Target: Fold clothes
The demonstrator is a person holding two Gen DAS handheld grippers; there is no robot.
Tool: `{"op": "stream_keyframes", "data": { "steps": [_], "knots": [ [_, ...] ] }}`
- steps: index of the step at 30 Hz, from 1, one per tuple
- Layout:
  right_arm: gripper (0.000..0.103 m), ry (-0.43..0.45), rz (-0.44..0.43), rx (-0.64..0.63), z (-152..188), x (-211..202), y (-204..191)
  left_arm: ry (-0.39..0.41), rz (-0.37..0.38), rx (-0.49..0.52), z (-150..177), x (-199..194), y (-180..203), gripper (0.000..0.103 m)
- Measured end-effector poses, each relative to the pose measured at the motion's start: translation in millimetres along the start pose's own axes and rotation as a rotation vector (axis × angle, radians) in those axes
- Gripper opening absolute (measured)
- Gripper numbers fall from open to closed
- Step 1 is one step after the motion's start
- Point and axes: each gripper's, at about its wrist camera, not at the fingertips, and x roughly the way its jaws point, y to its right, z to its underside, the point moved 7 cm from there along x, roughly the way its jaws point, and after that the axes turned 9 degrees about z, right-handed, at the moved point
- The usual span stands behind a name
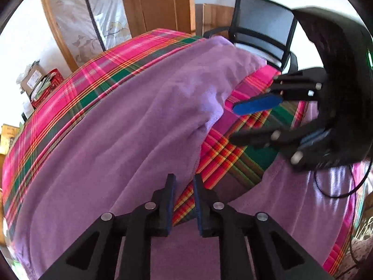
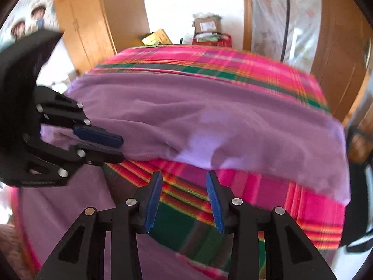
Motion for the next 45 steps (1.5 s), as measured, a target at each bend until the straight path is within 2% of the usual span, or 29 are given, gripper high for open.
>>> {"op": "stream_keyframes", "data": {
  "steps": [4, 8, 10, 13, 15, 16, 19, 22, 25, 27, 28, 30, 34, 41, 45],
  "knots": [
    [0.041, 0.022, -0.047, -0.078, -7, 3, -27, -0.005, -0.024, -0.016, 7, -2, -14, 0.015],
    [0.041, -0.093, -0.066, 0.062, -4, 18, -25, -0.007, -0.019, -0.045, 13, -2, -22, 0.015],
    [0.041, -0.093, -0.073, 0.120, -6, 19, -23, -0.009, -0.005, -0.051, 17, -1, -22, 0.015],
    [0.043, -0.079, -0.043, 0.087, -9, 22, -34, -0.012, 0.008, -0.046, 21, 1, -22, 0.015],
    [0.058, -0.074, -0.025, 0.071, -12, 25, -40, -0.004, 0.017, -0.053, 22, -1, -23, 0.015],
    [0.060, -0.077, -0.019, 0.072, -13, 26, -44, -0.001, 0.023, -0.058, 23, 0, -24, 0.015],
    [0.064, -0.092, 0.003, 0.108, -20, 32, -48, 0.006, 0.039, -0.066, 26, -1, -25, 0.015],
    [0.064, -0.085, -0.004, 0.216, -26, 36, -40, 0.017, 0.056, -0.076, 28, -2, -27, 0.015],
    [0.054, -0.074, 0.011, 0.276, -30, 39, -36, 0.022, 0.062, -0.078, 29, -3, -28, 0.015],
    [0.034, -0.075, 0.043, 0.295, -31, 39, -32, 0.024, 0.066, -0.079, 29, -3, -28, 0.015],
    [0.028, -0.075, 0.050, 0.309, -31, 39, -30, 0.027, 0.063, -0.078, 29, -4, -27, 0.015],
    [0.011, -0.079, 0.030, 0.347, -27, 38, -24, 0.032, 0.054, -0.077, 29, -5, -26, 0.015],
    [0.007, -0.070, -0.045, 0.434, -20, 31, -19, 0.069, -0.014, -0.049, 27, -14, -22, 0.016],
    [0.007, -0.054, -0.174, 0.605, -15, 8, -8, 0.102, -0.049, 0.072, 22, -18, 5, 0.021],
    [0.007, -0.030, -0.210, 0.650, -11, -12, -9, 0.115, -0.082, 0.103, 17, -14, 16, 0.021]
  ]
}}
